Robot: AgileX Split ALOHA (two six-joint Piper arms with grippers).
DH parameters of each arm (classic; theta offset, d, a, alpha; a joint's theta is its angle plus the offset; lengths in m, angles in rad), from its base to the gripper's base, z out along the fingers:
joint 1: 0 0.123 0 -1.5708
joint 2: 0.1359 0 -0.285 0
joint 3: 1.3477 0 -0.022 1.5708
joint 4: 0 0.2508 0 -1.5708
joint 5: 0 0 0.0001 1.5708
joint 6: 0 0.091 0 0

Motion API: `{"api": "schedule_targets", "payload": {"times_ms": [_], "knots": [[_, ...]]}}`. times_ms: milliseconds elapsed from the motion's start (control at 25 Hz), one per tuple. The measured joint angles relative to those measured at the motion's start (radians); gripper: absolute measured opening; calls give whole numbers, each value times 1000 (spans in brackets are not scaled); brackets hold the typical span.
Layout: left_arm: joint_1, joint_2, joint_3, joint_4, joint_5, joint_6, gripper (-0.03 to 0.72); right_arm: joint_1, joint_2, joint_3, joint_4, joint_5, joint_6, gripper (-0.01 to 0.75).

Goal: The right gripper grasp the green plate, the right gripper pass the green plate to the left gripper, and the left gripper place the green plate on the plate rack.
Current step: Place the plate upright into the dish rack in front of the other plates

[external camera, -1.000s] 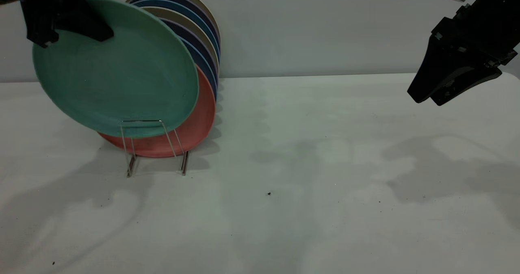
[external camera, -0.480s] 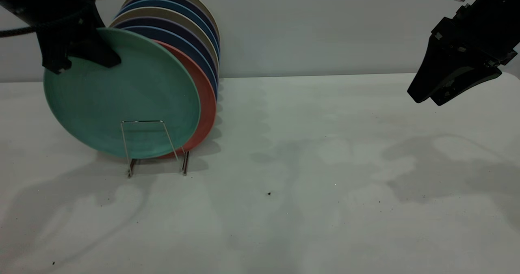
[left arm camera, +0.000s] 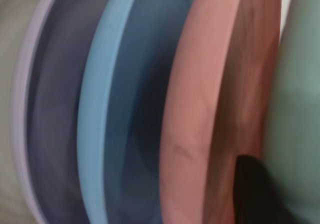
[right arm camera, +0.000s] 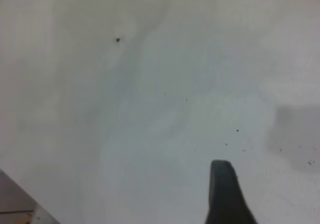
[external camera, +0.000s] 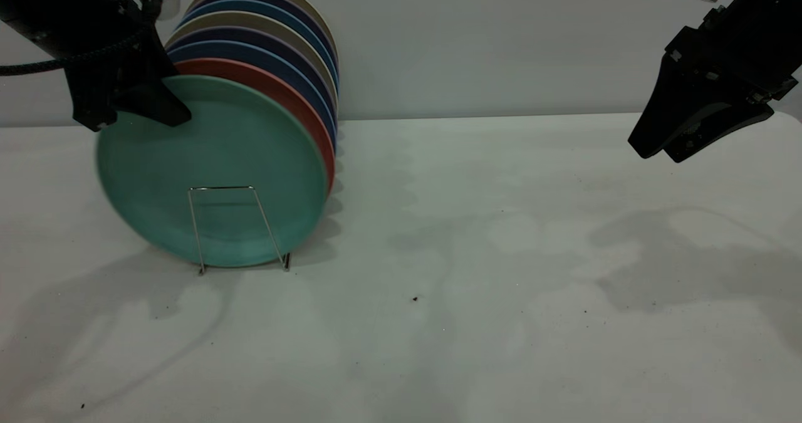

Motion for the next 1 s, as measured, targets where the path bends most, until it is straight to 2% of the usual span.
{"api": "schedule_targets", "payload": {"times_ms": [320,560,840,1000], "knots": [[0,-48,0,-1,2,-1,314,0,0,0,0,-6,0,474],[0,-188,0,0,59,-31,315,0,0,0,0,-15,0,474],[0,-279,0,50,178,-200,315,0,0,0,0,-18,0,474],[0,-301,0,152,193,-423,315,0,0,0,-1,-18,5,474]]}}
